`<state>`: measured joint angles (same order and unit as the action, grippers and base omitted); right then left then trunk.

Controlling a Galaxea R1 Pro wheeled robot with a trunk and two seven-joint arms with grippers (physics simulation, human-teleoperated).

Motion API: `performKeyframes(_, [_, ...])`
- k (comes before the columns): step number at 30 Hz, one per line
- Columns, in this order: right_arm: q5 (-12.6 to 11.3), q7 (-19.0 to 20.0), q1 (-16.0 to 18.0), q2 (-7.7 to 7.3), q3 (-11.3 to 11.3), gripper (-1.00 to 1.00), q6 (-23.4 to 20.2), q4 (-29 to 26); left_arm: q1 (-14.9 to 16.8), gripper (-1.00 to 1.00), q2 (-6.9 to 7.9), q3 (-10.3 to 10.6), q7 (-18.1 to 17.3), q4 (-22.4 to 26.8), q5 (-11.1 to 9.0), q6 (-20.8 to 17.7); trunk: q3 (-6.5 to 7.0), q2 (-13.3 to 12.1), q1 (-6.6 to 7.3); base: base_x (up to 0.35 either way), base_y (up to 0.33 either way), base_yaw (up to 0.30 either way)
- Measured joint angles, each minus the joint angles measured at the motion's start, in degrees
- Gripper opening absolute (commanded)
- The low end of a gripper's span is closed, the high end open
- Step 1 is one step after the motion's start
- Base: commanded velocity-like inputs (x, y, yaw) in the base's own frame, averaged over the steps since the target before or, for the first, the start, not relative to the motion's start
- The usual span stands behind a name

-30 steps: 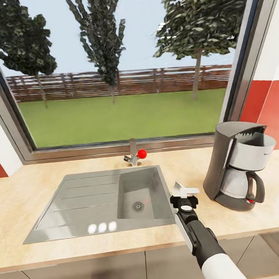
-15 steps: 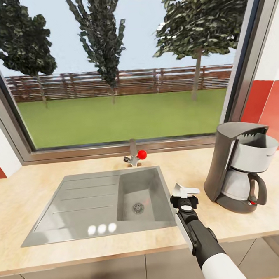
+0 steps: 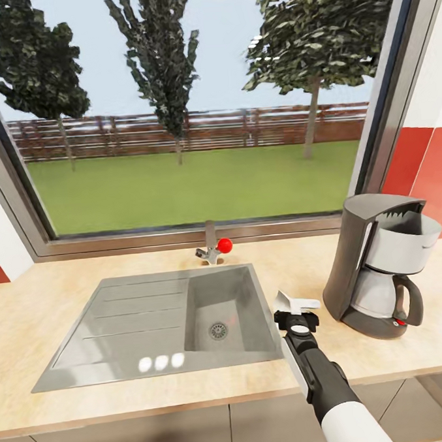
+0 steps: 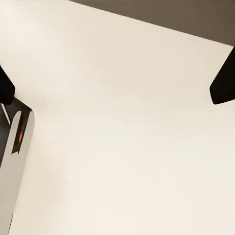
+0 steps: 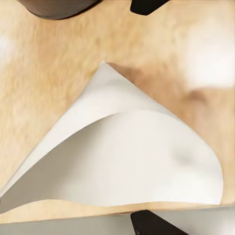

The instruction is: Set up a coffee station on the kitchen countertop: keep the coffee maker on the countertop, move the bottle of coffee from the kitchen shelf to the counter next to the coffee maker, place a paper coffee filter on top of the coffee maker, put the saucer next to the coffee maker with the coffee cup on the saucer, and place the electric kettle next to the coffee maker.

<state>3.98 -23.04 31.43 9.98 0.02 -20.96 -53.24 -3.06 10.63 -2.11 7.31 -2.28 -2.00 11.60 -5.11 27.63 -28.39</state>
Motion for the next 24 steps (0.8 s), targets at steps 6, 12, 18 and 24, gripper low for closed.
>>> performKeyframes(6, [0.0, 0.0, 0.0, -0.72, -0.1, 1.0, 0.0, 0.0, -0.1, 1.0, 0.0, 0.0, 0.0, -0.1, 0.0, 0.0, 0.0, 0.0, 0.0, 0.0, 0.0, 0.0])
performKeyframes(12, [0.0, 0.0, 0.0, -1.33, -2.2, 1.0, 0.0, -0.1, -0.1, 1.0, 0.0, 0.0, 0.0, -0.1, 0.0, 0.0, 0.0, 0.0, 0.0, 0.0, 0.0, 0.0])
performKeyframes(18, [0.0, 0.0, 0.0, -1.41, -2.7, 1.0, 0.0, -0.1, -0.1, 1.0, 0.0, 0.0, 0.0, -0.1, 0.0, 0.0, 0.0, 0.0, 0.01, 0.059, -0.011, 0.0])
performKeyframes(24, [0.0, 0.0, 0.0, -1.41, -2.7, 1.0, 0.0, 0.0, -0.1, 1.0, 0.0, 0.0, 0.0, -0.1, 0.0, 0.0, 0.0, 0.0, 0.0, 0.045, -0.021, 0.0])
